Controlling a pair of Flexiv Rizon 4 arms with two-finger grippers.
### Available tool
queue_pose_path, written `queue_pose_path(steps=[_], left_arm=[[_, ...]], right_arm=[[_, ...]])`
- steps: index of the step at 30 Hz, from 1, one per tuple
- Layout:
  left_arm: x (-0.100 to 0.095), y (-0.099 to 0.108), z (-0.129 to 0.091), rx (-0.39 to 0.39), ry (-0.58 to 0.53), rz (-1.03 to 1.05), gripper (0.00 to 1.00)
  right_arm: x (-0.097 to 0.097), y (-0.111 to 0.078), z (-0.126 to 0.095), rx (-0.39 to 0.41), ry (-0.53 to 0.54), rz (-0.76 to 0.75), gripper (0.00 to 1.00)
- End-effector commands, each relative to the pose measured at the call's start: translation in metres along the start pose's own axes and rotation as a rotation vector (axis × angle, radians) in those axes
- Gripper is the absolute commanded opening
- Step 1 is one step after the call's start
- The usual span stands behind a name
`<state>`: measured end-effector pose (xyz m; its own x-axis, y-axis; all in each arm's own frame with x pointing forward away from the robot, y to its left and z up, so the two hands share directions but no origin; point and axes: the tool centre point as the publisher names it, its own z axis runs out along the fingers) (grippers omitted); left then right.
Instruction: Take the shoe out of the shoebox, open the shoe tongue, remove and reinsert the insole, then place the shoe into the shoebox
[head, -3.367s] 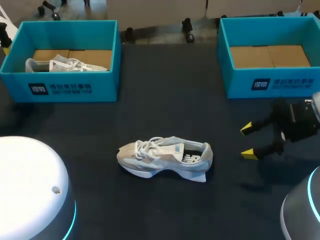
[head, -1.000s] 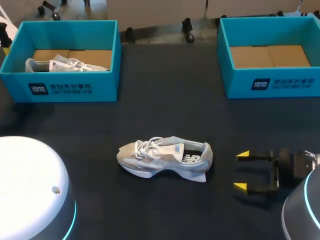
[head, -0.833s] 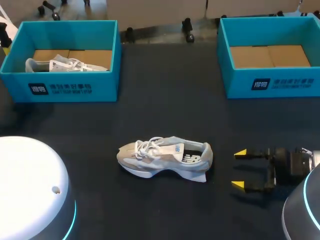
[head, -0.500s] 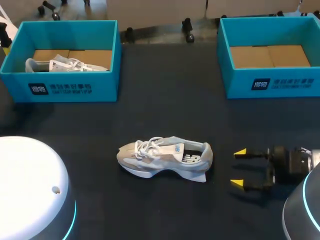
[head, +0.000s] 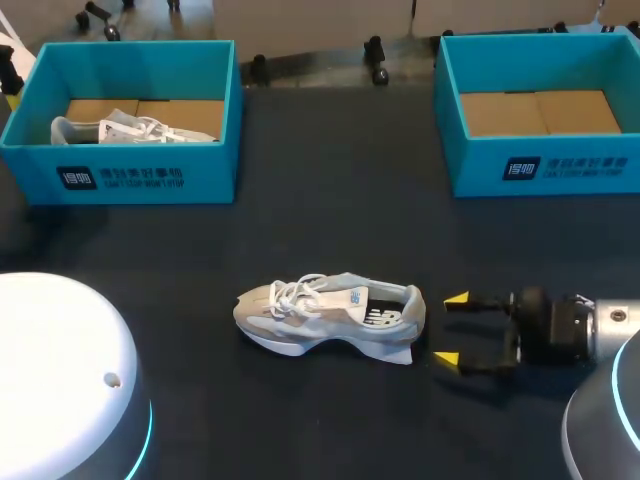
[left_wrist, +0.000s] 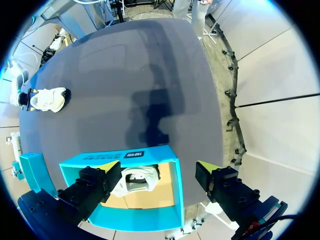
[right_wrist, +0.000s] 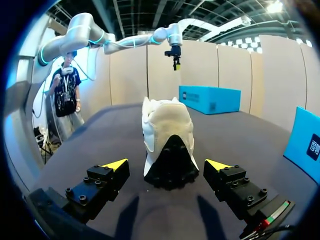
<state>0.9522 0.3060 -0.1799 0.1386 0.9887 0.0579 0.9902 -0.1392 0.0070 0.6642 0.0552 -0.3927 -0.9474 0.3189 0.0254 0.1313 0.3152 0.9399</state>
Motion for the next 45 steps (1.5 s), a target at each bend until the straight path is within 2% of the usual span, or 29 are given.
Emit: queue_pose_path(steps=[1, 14, 25, 45], left_arm=[[0.0, -0.001, 0.0, -0.002, 0.002, 0.0, 1.0], [0.0, -0.001, 0.0, -0.002, 0.002, 0.0, 1.0], [0.0, -0.001, 0.0, -0.002, 0.002, 0.0, 1.0], [0.0, -0.001, 0.0, -0.002, 0.002, 0.0, 1.0]], right_arm=[[-0.004, -0.005, 0.014, -0.017, -0.011, -0.002, 1.0], [-0.015, -0.005, 0.034, -0.053, 0.015, -0.057, 1.0], [-0.022, 0.001, 0.048, -0.045, 0.053, -0.07, 1.0], [-0.008, 0.003, 0.053, -0.032, 0.046, -0.056, 1.0]])
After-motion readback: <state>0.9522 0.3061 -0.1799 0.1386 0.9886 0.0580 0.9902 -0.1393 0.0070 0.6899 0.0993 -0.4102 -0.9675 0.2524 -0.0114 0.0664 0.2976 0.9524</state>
